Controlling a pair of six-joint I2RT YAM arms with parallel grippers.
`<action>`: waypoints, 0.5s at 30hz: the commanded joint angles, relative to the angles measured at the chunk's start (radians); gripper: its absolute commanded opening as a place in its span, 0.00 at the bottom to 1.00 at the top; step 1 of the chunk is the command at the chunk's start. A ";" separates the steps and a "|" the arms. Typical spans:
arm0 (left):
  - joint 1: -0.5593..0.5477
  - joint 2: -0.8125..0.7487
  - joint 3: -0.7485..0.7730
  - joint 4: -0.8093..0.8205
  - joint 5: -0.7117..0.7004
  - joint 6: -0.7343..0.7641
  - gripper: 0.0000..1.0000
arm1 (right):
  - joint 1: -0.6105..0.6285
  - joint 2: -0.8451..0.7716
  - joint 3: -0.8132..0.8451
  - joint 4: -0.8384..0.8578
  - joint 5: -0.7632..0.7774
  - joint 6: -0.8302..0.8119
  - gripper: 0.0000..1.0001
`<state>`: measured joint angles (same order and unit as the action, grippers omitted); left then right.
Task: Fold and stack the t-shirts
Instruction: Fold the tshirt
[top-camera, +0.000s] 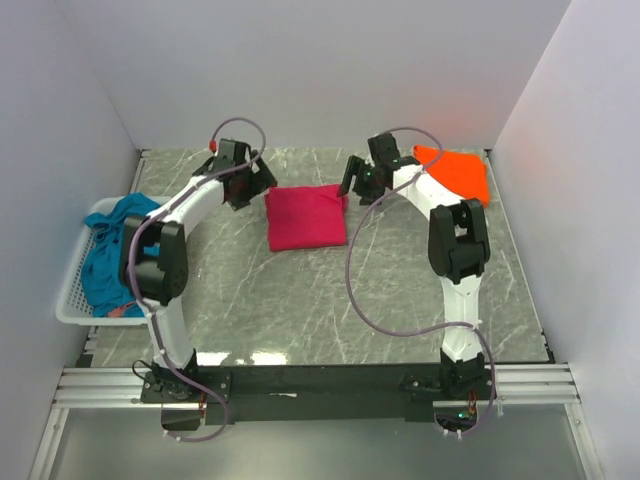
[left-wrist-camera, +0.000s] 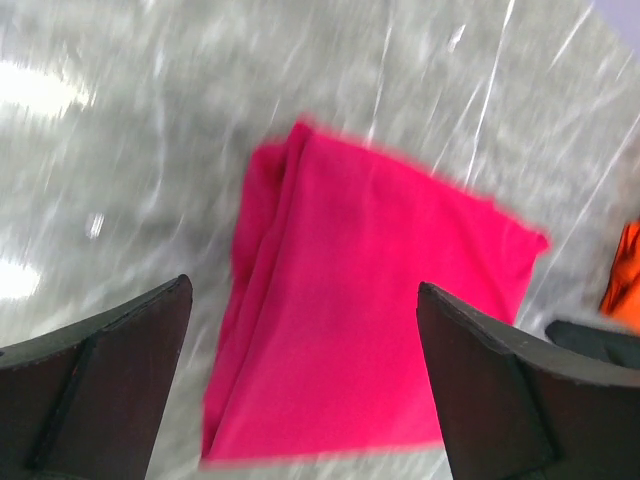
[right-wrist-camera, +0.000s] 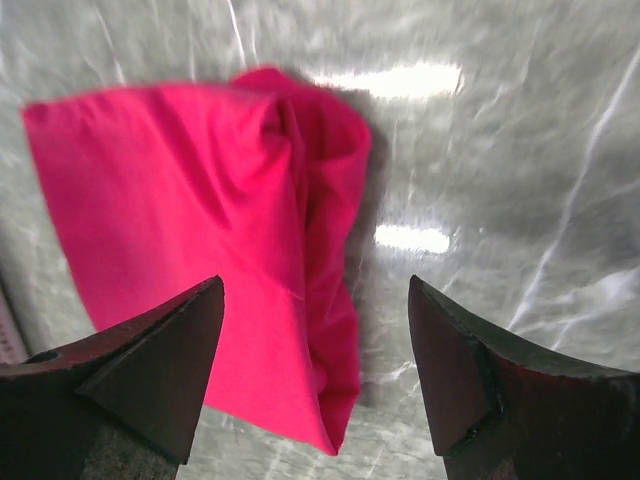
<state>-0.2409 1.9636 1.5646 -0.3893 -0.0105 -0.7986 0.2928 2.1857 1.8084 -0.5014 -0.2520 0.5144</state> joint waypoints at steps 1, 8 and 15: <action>-0.003 -0.141 -0.121 0.046 0.047 -0.011 0.99 | 0.040 -0.055 -0.035 0.015 0.039 -0.027 0.80; -0.005 -0.336 -0.327 0.049 0.017 -0.048 0.99 | 0.088 0.029 0.028 -0.055 0.147 -0.013 0.75; -0.006 -0.482 -0.458 0.037 0.014 -0.071 1.00 | 0.146 0.112 0.071 -0.095 0.206 -0.027 0.65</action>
<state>-0.2420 1.5402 1.1351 -0.3637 0.0124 -0.8528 0.4160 2.2574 1.8275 -0.5629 -0.1055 0.5026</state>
